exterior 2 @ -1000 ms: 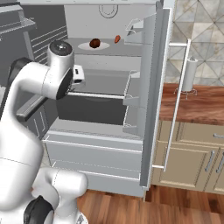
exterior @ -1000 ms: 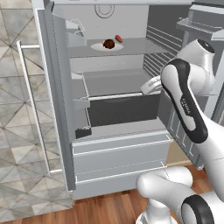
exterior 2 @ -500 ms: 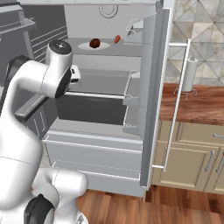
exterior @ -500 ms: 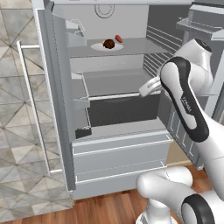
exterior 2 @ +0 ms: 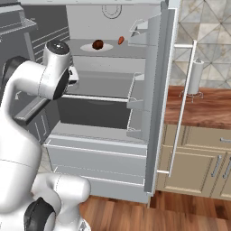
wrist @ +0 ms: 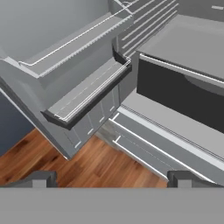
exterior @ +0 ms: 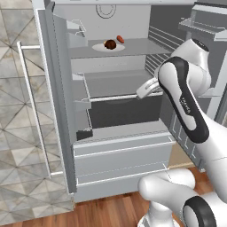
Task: Retrieve the steak from the fridge and place it on the saucepan with marinade on the stove.
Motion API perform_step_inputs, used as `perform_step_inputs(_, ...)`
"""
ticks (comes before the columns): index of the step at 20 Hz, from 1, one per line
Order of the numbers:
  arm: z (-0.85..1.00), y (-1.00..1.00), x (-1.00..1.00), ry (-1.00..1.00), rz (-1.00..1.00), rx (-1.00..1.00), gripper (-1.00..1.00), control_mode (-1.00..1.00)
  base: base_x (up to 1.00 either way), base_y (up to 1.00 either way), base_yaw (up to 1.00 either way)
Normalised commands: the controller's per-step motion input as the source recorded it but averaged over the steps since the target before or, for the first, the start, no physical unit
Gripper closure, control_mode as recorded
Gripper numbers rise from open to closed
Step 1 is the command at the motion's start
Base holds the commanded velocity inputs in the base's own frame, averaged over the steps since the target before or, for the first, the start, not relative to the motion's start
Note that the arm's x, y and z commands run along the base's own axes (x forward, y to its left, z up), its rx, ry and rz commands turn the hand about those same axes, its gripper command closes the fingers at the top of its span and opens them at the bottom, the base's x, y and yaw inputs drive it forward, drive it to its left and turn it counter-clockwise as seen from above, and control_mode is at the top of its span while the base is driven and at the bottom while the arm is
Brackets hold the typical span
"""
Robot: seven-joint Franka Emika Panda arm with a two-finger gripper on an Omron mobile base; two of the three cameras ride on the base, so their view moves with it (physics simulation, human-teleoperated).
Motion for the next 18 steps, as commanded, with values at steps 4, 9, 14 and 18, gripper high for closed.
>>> perform_step_inputs(4, 0.0, 0.0, 0.0, 0.0, 0.0, 0.0, -1.0, -1.0, 0.0, 0.0, 0.0)
perform_step_inputs(9, -0.01, -0.02, -0.07, -0.03, -0.01, 0.0, -1.0, -1.0, 0.0, 0.0, 0.0)
perform_step_inputs(14, 0.11, 0.01, -0.13, 0.0, -0.31, -0.12, -1.0, -1.0, 0.0, 0.0, 0.0)
perform_step_inputs(18, 0.0, 0.0, -0.2, 0.0, -0.39, -0.12, -1.0, -1.0, 0.0, 0.0, 0.0)
